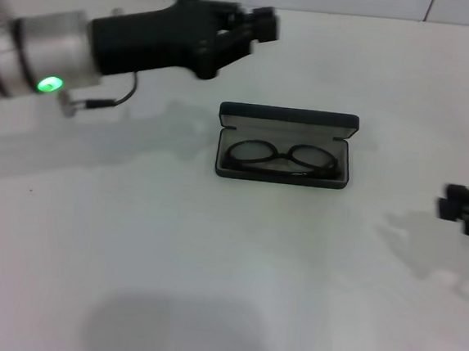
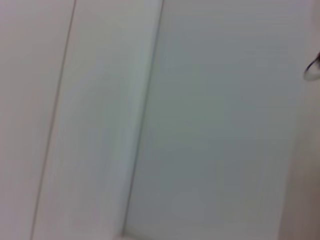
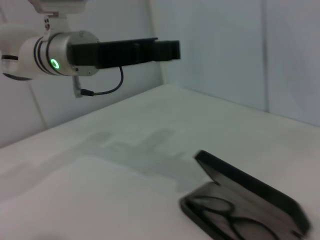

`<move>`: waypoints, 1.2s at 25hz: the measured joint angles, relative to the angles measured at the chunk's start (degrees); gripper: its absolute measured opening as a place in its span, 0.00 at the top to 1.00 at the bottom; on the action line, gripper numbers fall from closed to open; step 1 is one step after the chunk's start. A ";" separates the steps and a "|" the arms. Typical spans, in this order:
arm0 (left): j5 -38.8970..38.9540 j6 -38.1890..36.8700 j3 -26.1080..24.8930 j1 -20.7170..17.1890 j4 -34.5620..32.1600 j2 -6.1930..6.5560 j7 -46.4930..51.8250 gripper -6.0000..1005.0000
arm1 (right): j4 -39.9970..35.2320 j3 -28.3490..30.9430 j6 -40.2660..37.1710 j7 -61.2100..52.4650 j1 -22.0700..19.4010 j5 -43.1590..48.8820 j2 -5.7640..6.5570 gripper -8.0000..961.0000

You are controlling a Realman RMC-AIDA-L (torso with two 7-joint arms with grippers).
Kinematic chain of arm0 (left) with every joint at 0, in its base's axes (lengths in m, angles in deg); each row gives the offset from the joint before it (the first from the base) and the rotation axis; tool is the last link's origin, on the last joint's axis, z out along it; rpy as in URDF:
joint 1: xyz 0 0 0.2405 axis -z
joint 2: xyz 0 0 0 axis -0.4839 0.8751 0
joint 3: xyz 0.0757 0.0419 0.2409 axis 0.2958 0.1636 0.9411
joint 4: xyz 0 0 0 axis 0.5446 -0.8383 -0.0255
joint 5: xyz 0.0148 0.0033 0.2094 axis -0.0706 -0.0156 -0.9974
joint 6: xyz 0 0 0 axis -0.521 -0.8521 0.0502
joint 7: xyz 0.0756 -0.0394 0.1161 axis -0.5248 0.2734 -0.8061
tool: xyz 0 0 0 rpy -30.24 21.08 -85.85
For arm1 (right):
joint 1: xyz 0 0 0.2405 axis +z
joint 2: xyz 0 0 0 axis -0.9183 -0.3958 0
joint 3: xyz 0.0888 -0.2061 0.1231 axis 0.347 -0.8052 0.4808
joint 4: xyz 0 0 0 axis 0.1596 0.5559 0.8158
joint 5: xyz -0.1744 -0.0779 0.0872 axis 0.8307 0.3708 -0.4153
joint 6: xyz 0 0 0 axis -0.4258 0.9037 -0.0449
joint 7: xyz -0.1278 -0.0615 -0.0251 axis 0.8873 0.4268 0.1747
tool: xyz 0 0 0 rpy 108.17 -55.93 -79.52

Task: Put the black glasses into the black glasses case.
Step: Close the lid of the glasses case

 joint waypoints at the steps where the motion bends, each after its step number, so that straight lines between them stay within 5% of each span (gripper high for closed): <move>1: -3.86 5.29 0.11 2.51 -0.83 -0.56 1.61 0.91 | 1.41 2.26 -1.14 0.81 -0.22 -0.25 0.03 0.79; 6: -13.78 16.10 0.21 7.15 -0.76 -2.49 4.65 0.89 | 8.69 9.38 -4.61 5.66 -0.49 -4.87 -0.03 0.78; 12: -23.15 26.79 0.21 9.52 -1.21 -5.68 6.32 0.87 | 14.06 11.13 -4.41 8.72 0.22 -6.71 -0.01 0.78; 25: -25.32 28.11 0.23 9.29 -0.86 -6.12 7.61 0.87 | 20.31 11.33 -3.80 11.52 3.20 -6.78 -0.01 0.78; 30: -27.17 27.92 0.29 9.27 -1.15 -6.58 7.86 0.75 | 21.38 11.36 -3.40 11.63 3.83 -6.51 -0.01 0.77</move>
